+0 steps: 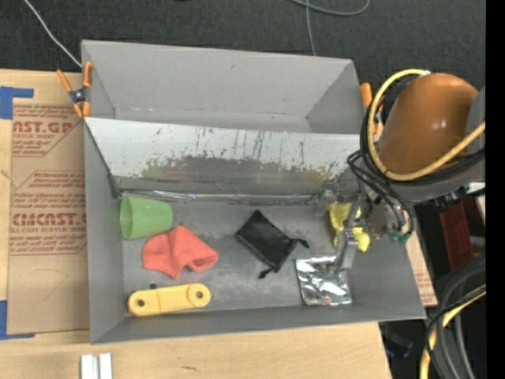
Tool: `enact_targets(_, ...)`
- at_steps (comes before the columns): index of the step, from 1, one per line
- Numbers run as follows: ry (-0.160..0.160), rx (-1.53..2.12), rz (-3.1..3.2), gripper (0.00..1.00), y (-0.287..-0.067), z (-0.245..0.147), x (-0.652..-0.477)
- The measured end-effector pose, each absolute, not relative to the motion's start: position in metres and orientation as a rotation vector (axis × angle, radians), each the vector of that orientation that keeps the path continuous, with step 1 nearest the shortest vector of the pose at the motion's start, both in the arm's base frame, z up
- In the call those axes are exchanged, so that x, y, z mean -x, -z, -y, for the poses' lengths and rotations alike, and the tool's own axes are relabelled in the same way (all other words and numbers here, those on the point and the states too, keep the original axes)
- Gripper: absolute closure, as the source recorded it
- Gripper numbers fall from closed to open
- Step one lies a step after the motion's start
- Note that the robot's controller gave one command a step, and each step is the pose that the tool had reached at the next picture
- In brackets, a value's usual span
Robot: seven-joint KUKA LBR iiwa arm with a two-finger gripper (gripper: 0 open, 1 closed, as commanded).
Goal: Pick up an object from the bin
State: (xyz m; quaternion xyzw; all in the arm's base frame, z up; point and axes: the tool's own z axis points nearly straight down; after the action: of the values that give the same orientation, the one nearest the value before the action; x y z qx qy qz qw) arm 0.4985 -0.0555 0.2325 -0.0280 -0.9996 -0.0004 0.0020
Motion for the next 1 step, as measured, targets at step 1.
enact_targets(1,-0.002,-0.097,3.145,0.0,-0.2095,0.0748,-0.5233)
